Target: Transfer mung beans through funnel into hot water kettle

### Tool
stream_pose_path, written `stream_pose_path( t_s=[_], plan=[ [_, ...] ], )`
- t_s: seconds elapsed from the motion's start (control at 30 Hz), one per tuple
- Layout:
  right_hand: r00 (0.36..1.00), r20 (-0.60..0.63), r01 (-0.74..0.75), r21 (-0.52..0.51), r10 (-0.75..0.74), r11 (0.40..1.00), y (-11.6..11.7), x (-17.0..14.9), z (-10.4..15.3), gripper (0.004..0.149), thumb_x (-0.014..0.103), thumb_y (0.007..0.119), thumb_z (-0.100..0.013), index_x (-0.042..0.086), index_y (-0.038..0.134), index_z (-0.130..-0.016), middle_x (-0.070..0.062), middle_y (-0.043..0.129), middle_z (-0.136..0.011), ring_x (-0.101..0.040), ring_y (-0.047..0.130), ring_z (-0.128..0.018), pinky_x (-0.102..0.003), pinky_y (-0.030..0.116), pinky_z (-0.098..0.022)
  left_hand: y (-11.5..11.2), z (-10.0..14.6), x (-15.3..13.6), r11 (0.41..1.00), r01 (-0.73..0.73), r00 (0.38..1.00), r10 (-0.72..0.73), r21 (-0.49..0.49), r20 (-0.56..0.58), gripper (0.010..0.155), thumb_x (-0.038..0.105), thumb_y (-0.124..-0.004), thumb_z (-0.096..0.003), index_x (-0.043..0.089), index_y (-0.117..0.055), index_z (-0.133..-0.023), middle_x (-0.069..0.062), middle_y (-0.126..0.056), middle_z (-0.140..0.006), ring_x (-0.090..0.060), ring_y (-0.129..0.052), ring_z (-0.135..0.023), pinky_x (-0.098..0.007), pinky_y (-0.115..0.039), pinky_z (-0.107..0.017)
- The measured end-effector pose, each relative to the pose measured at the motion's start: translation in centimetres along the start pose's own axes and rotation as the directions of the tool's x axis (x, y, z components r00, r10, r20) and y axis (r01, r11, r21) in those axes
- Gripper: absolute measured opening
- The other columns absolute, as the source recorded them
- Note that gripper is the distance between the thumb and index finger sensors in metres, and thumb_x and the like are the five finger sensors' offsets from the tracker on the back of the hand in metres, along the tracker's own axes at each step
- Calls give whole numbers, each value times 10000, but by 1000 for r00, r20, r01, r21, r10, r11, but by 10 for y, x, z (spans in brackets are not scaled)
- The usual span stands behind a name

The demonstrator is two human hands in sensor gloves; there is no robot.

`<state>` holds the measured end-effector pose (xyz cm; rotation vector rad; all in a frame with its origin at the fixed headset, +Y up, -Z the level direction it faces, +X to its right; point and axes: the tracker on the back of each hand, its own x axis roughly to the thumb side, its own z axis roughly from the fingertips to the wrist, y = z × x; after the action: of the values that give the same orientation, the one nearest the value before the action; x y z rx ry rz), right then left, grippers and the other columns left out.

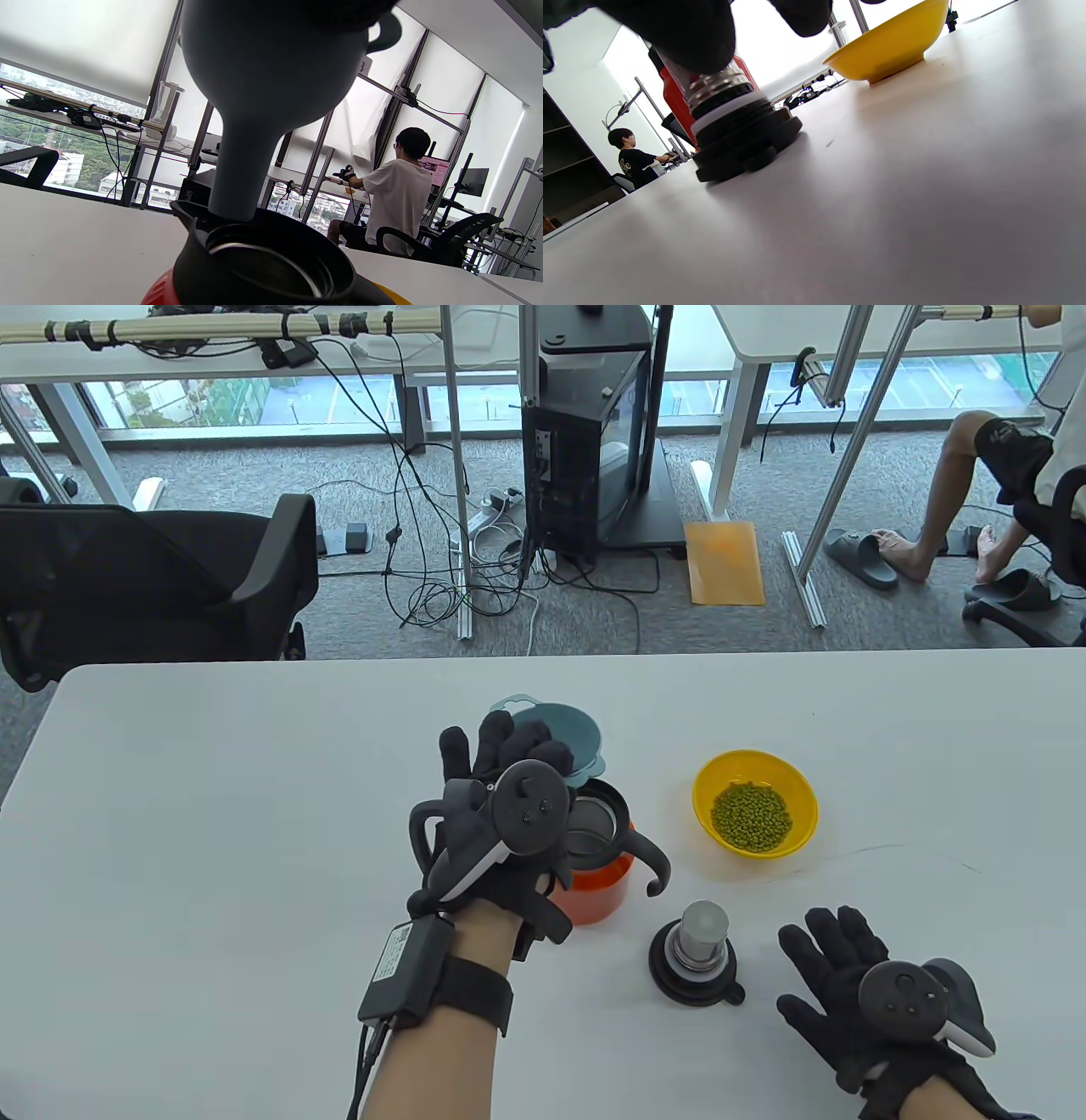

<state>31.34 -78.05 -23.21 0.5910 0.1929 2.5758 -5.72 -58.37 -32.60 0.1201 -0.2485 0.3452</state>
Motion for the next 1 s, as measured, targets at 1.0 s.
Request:
stream_pose_path(
  t_s=[1.0],
  plan=[
    [995, 34, 91, -1, -91, 996, -1, -5, 0, 800, 453, 724, -541, 1, 398, -1114, -357, 159, -1059, -648, 38, -889, -800, 201, -545, -81, 29, -1, 981, 142, 990, -139, -134, 34, 617, 416, -697, -476, 339, -403, -1012, -2, -328, -1138, -332, -201, -1085, -643, -57, -692]
  ],
)
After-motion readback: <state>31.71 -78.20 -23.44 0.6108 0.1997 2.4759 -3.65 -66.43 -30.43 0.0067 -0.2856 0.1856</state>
